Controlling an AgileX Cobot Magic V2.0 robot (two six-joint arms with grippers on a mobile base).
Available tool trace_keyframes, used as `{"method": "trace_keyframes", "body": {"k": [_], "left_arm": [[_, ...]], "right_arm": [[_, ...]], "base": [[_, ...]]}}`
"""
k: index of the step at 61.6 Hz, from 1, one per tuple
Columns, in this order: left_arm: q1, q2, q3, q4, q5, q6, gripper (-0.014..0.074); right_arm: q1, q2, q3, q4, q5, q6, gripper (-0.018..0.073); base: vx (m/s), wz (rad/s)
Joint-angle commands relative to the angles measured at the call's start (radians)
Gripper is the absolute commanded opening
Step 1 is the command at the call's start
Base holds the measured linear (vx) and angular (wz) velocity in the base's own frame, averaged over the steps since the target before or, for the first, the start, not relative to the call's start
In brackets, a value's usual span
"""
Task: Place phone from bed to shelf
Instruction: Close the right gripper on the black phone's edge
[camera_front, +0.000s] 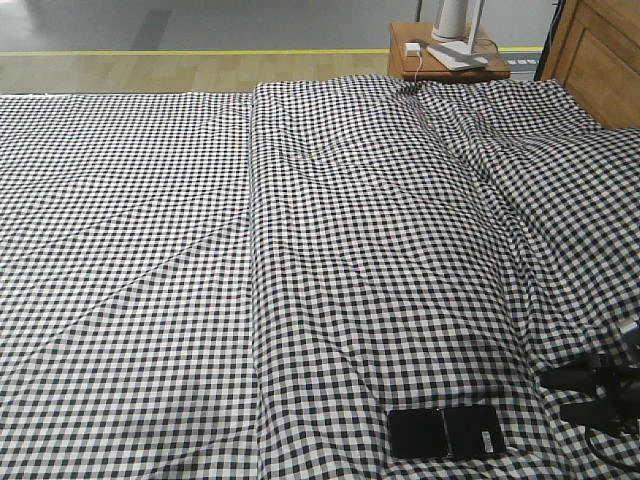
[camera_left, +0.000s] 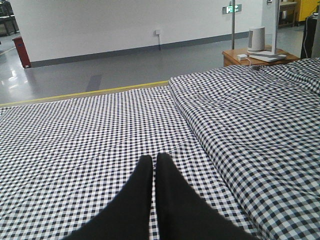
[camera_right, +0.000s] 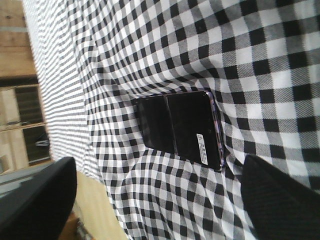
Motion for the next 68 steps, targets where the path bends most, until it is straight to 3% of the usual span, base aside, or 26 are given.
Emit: {"method": "trace_keyframes", "body": {"k": [1,23,68], "left_arm": [[0.001,-0.005,-0.023,-0.009,-0.071,-0.006,0.0001],[0.001,-0.005,-0.023,-0.009,-0.071,-0.006,0.0001],[0.001,-0.005,-0.023,-0.009,-0.071,-0.006,0.0001]], "right_arm": [[0.019,-0.013,-0.043,0.024,0.113,-0.016,0.0615],[0.153,0.077,-0.153,0.019,0.105,-0.007,0.0601],[0.155,0.209,-0.174,0.051,0.076,-0.013,0.0595]], "base": [[0.0,0.0],[0.0,0.0],[0.0,0.0]]}}
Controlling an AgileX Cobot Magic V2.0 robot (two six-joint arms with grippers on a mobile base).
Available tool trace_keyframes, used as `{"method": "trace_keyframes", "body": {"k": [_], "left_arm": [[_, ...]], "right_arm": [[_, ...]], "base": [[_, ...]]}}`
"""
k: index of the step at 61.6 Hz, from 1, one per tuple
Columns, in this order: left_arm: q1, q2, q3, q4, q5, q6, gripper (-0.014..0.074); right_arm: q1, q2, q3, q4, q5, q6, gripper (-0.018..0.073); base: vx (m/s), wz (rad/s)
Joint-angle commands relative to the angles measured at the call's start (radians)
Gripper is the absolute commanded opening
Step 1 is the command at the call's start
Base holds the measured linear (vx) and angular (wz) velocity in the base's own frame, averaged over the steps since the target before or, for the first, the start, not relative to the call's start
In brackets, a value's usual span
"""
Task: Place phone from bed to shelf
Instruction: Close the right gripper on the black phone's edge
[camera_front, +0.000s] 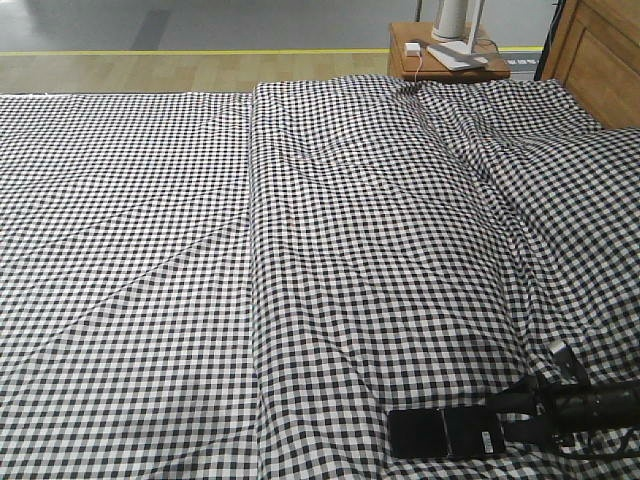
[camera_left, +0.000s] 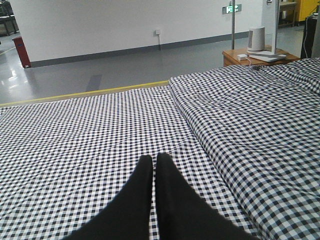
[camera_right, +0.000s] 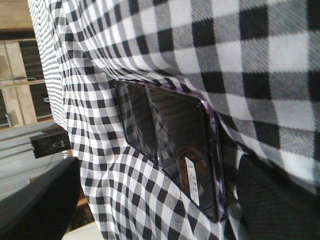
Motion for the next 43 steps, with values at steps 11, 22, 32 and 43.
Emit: {"method": "trace_keyframes", "body": {"k": [11,22,32,43], "left_arm": [[0.001,-0.005,-0.023,-0.009,-0.071,-0.006,0.0001],[0.001,-0.005,-0.023,-0.009,-0.071,-0.006,0.0001],[0.001,-0.005,-0.023,-0.009,-0.071,-0.006,0.0001],[0.001,-0.005,-0.023,-0.009,-0.071,-0.006,0.0001]], "right_arm": [[0.023,0.001,-0.009,0.068,0.075,-0.04,0.0595],[0.096,0.013,-0.009,0.073,0.074,-0.063,0.0595],[0.151,0.014,-0.009,0.073,0.066,-0.075,0.0595],[0.159,0.014,-0.009,0.073,0.053,-0.076,0.0585]], "base": [[0.0,0.0],[0.0,0.0],[0.0,0.0],[0.0,0.0]]}}
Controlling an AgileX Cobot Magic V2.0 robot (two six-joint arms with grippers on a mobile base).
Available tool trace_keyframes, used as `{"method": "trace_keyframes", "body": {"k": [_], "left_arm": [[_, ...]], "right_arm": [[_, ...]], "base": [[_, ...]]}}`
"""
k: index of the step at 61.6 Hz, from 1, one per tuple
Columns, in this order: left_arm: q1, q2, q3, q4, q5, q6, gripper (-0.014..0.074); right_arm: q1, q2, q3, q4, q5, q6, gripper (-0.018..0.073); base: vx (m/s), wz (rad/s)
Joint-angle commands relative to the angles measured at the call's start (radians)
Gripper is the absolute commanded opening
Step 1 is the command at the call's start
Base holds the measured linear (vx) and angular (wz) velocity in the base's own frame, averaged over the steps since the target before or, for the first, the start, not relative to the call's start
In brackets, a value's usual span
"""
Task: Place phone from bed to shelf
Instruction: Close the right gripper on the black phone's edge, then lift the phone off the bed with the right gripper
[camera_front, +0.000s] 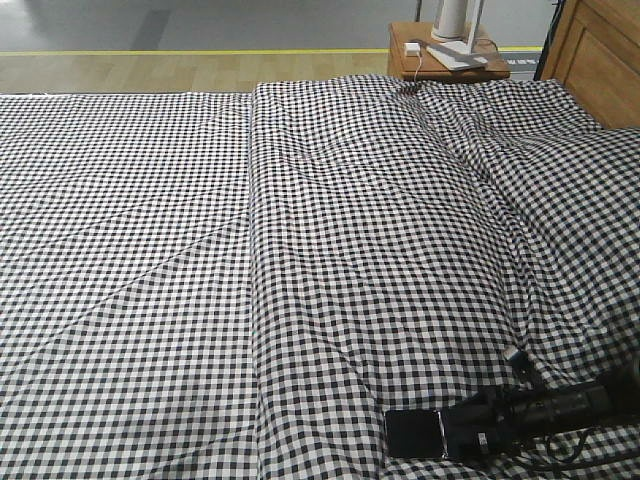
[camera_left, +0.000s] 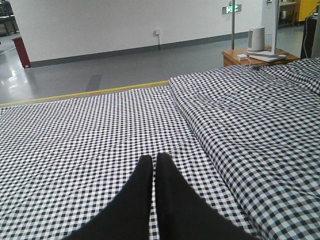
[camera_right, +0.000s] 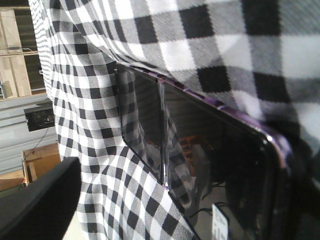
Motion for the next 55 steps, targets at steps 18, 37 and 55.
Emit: {"method": "trace_keyframes", "body": {"k": [18,37,55], "left_arm": [[0.001,-0.005,-0.023,-0.009,-0.071,-0.006,0.0001],[0.001,-0.005,-0.023,-0.009,-0.071,-0.006,0.0001],[0.001,-0.005,-0.023,-0.009,-0.071,-0.006,0.0001]], "right_arm": [[0.007,-0.046,-0.002,-0.003,0.074,-0.024,0.035],[0.007,-0.046,-0.002,-0.006,0.161,-0.033,-0.0013],[0.008,-0.111,0.005,-0.067,0.161,0.017,-0.001]], "base": [[0.0,0.0],[0.0,0.0],[0.0,0.0]]}}
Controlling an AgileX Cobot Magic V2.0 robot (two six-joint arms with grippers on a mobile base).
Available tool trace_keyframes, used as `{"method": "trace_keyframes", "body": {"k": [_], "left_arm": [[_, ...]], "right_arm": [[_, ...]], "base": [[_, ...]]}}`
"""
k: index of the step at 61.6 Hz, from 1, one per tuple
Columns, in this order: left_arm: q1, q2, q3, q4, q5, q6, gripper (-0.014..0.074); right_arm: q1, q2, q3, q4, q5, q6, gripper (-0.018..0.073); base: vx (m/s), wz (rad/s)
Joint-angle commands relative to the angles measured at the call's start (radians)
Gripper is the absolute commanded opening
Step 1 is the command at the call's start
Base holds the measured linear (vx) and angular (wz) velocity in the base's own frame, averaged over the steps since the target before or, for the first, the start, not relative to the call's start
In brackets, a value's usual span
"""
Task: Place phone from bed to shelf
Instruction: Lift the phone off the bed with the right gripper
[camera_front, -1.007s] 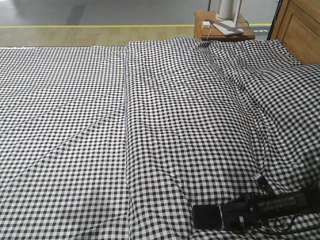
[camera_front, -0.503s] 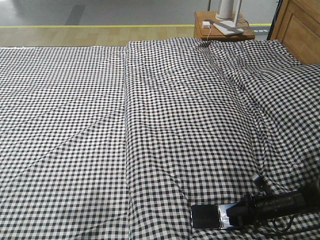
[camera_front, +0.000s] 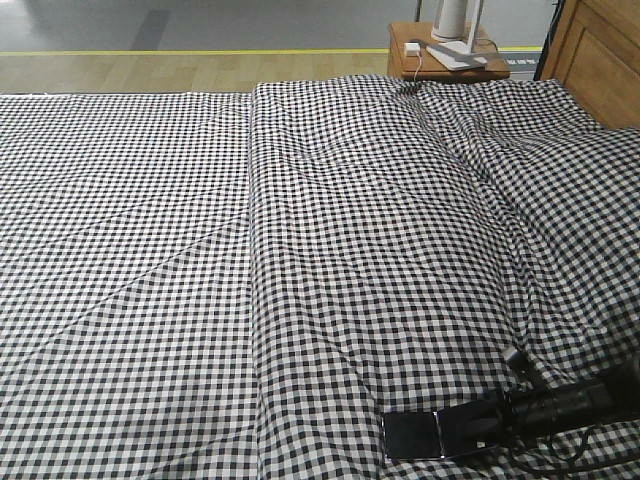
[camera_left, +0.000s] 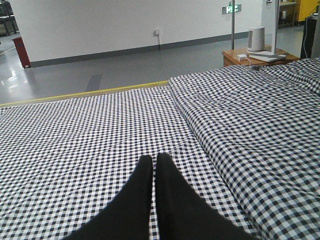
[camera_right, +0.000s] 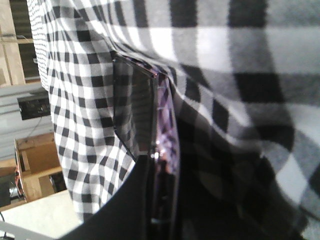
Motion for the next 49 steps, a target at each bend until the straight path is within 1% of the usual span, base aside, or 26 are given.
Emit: {"method": "trace_keyframes", "body": {"k": [1,13,23,39,49], "left_arm": [[0.001,-0.005,-0.023,-0.009,-0.071,-0.006,0.0001],[0.001,-0.005,-0.023,-0.009,-0.071,-0.006,0.0001],[0.001,-0.005,-0.023,-0.009,-0.071,-0.006,0.0001],[0.001,-0.005,-0.023,-0.009,-0.071,-0.006,0.0001],[0.001,-0.005,-0.023,-0.009,-0.071,-0.006,0.0001]], "right_arm": [[0.008,-0.097,0.006,-0.027,0.16,0.017,-0.001],[0.008,-0.203,0.045,-0.113,0.161,0.03,-0.001],[0.008,-0.311,0.086,-0.109,0.161,0.041,-0.001],[0.008,-0.546,0.164,-0.093,0.161,0.054,-0.001],[0.008,-0.721,0.223,-0.057,0.161,0.053,-0.0008]], "base": [[0.0,0.0],[0.0,0.0],[0.0,0.0],[0.0,0.0],[0.0,0.0]]}}
